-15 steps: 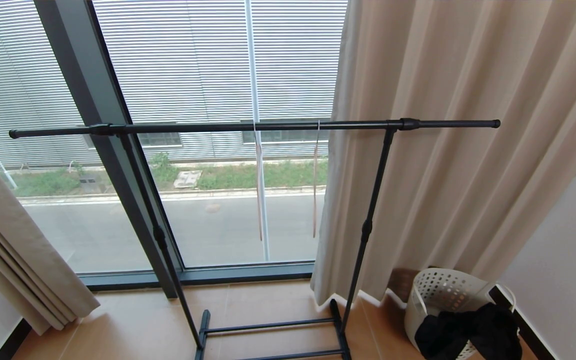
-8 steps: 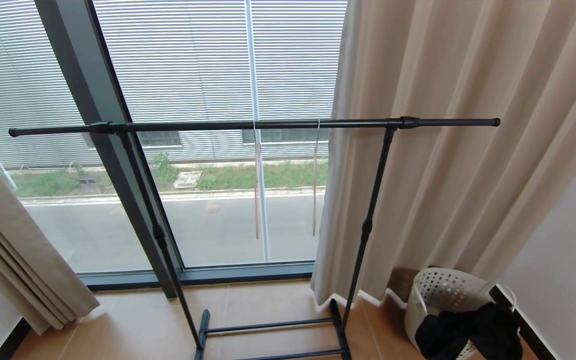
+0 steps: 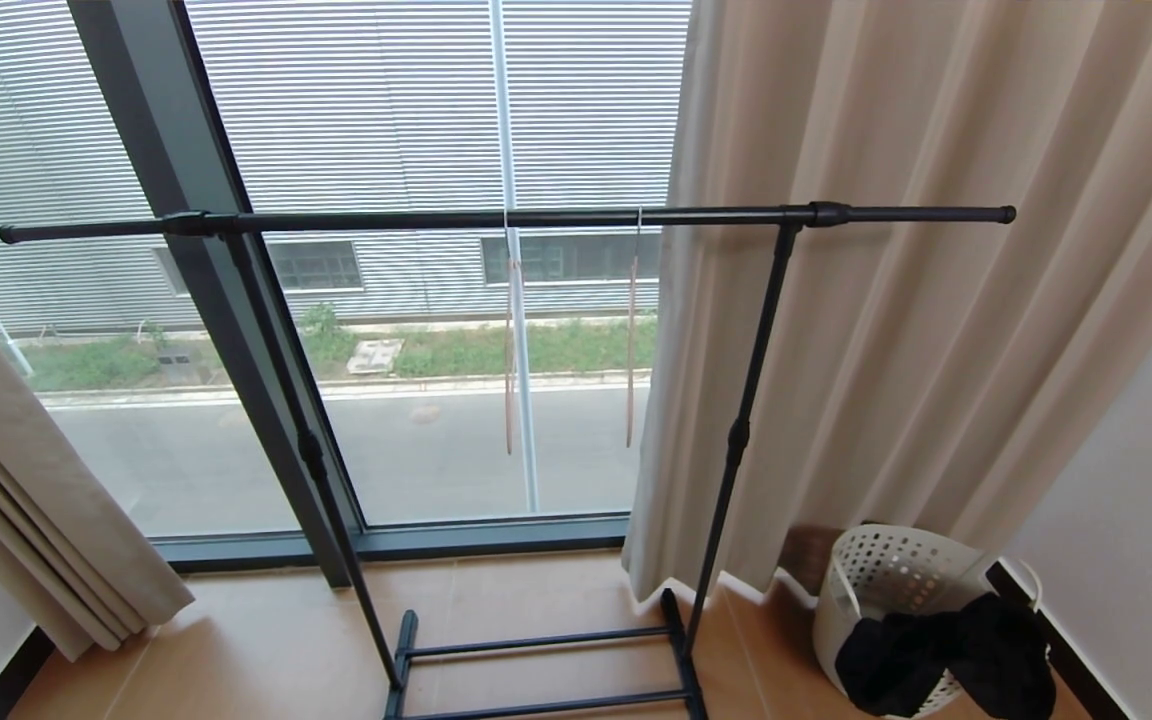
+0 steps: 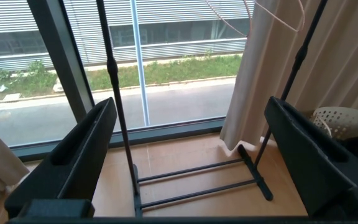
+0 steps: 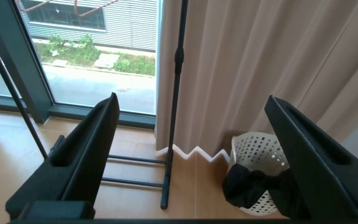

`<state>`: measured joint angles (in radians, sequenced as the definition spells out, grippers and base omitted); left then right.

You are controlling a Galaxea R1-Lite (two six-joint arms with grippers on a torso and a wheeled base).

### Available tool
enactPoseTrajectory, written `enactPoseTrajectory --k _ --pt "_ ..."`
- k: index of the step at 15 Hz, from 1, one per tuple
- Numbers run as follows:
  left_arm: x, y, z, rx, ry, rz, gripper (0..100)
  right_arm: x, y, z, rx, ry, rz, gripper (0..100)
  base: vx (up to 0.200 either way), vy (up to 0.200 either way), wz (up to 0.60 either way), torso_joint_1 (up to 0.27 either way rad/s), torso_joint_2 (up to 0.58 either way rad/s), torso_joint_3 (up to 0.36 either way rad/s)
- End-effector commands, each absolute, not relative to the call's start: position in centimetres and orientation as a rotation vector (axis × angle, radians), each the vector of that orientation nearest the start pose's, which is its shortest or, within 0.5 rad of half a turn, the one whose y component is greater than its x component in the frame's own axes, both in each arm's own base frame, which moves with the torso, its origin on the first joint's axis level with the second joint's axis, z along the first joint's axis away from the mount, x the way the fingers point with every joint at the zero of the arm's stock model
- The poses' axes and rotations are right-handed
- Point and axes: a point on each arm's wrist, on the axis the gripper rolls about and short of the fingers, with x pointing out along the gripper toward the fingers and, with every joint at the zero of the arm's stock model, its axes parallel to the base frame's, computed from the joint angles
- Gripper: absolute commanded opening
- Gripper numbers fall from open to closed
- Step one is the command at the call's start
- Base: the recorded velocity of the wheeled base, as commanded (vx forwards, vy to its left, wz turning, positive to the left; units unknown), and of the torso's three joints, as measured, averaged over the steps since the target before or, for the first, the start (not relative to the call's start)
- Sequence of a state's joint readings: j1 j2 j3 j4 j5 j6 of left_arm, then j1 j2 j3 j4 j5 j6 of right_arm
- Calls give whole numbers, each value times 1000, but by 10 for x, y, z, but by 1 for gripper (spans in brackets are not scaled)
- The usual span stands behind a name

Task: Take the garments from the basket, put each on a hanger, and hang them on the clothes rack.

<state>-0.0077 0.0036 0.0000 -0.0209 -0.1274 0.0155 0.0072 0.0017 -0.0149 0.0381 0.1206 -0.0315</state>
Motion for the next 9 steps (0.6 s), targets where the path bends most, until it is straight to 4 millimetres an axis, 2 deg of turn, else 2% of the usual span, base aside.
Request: enactPoseTrajectory --k 1,9 --pt "-23 -3 78 16 -19 -135 100 -24 3 76 -31 22 129 100 0 0 0 -163 364 198" --pt "-23 -3 78 16 -18 -136 100 -24 3 76 -31 22 129 100 0 0 0 -161 401 228"
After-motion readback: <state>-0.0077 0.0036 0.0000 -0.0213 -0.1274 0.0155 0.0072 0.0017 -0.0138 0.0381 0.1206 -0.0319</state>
